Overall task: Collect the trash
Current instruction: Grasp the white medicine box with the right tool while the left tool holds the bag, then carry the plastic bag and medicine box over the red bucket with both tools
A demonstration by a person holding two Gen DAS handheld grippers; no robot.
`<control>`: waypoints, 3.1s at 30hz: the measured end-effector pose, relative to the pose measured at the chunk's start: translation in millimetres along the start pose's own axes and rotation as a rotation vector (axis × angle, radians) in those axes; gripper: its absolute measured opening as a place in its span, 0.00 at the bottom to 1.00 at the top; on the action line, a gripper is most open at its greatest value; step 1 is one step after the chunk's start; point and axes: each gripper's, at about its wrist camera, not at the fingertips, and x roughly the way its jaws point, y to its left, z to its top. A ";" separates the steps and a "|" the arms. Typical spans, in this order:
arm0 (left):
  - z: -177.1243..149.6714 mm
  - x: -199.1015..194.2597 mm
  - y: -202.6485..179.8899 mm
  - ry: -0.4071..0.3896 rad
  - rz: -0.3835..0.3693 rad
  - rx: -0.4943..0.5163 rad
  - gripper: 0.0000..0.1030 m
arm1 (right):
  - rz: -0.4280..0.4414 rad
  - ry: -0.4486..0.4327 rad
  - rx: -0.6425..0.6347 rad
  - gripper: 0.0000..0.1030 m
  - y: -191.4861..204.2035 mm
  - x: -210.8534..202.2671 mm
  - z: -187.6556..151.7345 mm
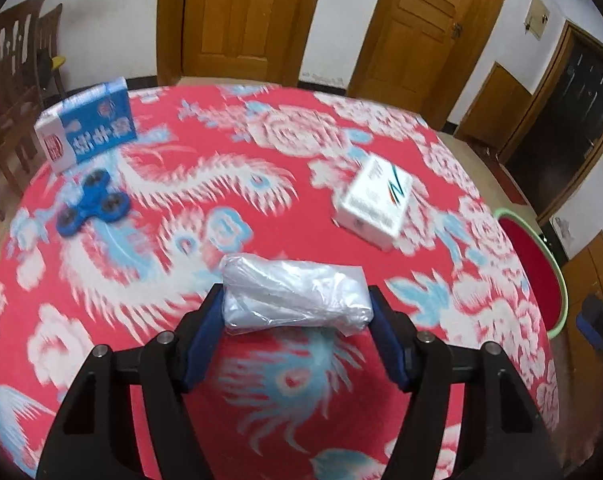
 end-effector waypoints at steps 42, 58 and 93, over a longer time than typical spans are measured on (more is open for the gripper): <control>38.9 19.5 96.2 -0.124 0.081 -0.162 0.67 | -0.044 0.164 -0.129 0.89 162.9 176.1 16.2; 39.2 20.2 94.4 -0.120 0.074 -0.155 0.67 | -0.084 0.150 -0.225 0.65 166.2 175.7 8.8; 33.9 -3.6 36.4 -0.122 0.035 -0.051 0.67 | -0.019 0.059 -0.091 0.64 82.3 63.6 7.6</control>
